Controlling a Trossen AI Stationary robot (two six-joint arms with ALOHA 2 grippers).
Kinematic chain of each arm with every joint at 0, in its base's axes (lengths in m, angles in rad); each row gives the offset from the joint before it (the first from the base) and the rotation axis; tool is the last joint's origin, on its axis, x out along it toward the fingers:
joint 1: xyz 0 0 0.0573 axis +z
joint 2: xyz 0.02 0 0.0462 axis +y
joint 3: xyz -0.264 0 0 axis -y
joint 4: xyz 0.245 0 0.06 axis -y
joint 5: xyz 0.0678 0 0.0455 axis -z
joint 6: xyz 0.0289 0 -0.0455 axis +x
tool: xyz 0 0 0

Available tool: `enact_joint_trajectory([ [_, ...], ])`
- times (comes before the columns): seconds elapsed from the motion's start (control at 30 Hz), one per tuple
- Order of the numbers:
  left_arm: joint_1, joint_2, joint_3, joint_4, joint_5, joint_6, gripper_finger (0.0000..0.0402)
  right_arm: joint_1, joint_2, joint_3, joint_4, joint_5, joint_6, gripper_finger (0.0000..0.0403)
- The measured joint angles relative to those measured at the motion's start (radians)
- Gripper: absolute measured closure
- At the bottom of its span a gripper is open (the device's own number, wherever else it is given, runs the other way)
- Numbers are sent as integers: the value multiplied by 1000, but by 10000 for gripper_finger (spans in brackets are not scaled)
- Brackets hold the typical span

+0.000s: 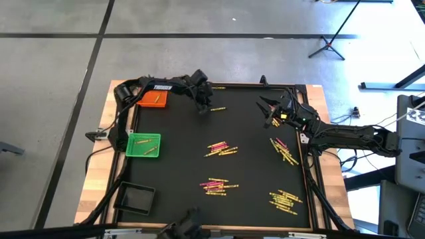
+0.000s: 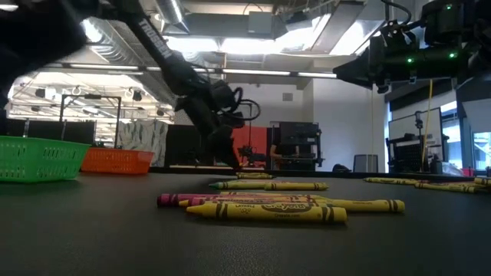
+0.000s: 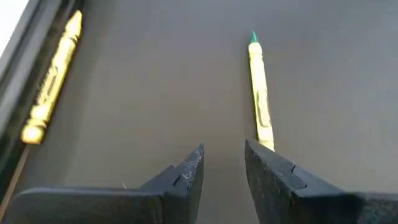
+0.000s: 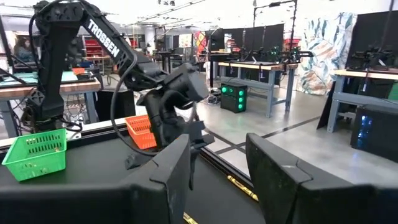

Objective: Sort crayons
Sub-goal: Put the green crayon into the orange bin

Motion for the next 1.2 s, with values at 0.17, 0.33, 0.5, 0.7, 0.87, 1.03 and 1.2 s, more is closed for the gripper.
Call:
enact_joint_trajectory([
  [0.17, -27, 78, 178, -187, -7, -17, 302, 0, 0, 0, -1, 0, -3, 249],
  [0.33, -64, 134, 251, -266, -30, -22, 302, 0, 0, 0, -4, 0, -4, 249],
  [0.5, -64, 131, 261, -316, -56, -27, 302, 0, 0, 0, -10, 0, -4, 249],
  [0.7, -47, 151, 262, -376, -78, 4, 302, 0, 0, 0, -9, 0, -4, 249],
  [0.87, -41, 164, 264, -385, -68, 36, 304, 0, 0, 0, -9, 0, -4, 249],
  [1.03, -50, 166, 263, -388, -107, 80, 332, 0, 0, 0, -9, 0, -4, 249],
  [1.2, -50, 167, 262, -390, -114, 86, 368, 0, 0, 0, -9, 0, -4, 249],
])
